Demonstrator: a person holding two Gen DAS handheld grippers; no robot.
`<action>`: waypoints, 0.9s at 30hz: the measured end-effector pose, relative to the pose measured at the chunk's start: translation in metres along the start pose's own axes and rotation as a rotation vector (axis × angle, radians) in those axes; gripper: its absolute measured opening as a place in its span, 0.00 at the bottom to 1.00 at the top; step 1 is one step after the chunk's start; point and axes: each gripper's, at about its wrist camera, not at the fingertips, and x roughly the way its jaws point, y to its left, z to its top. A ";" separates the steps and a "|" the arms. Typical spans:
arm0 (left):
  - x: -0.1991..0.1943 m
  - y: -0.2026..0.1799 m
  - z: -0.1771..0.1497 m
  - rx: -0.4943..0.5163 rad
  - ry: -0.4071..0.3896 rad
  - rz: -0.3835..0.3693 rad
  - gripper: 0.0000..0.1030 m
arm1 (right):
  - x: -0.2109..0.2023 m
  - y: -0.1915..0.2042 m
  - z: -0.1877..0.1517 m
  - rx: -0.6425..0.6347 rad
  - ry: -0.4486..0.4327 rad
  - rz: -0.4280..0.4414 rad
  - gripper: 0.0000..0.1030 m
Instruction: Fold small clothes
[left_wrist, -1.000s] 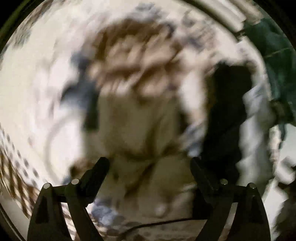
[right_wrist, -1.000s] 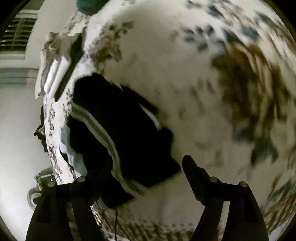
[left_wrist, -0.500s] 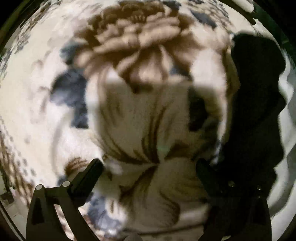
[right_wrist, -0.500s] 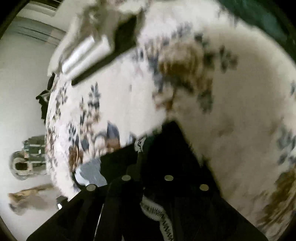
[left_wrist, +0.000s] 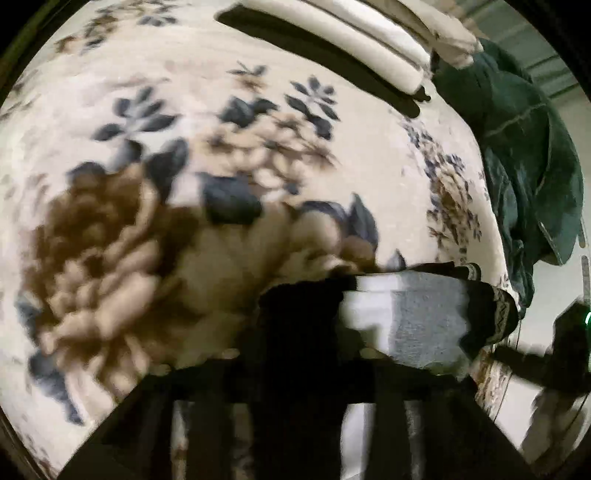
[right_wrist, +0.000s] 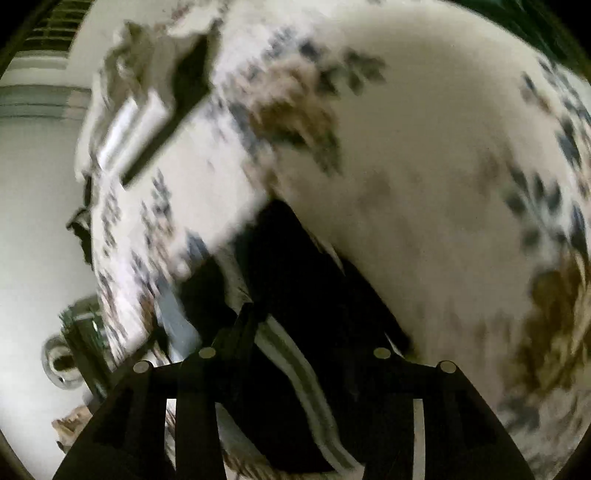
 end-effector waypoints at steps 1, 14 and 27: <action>0.001 -0.003 0.000 0.007 -0.012 0.006 0.22 | 0.009 -0.004 -0.010 -0.017 0.024 -0.038 0.43; -0.005 0.007 -0.002 -0.083 -0.025 -0.027 0.20 | -0.026 -0.022 -0.058 0.004 -0.141 -0.093 0.07; -0.005 0.012 -0.001 -0.086 -0.020 -0.039 0.20 | -0.017 -0.052 -0.107 0.144 -0.073 -0.109 0.04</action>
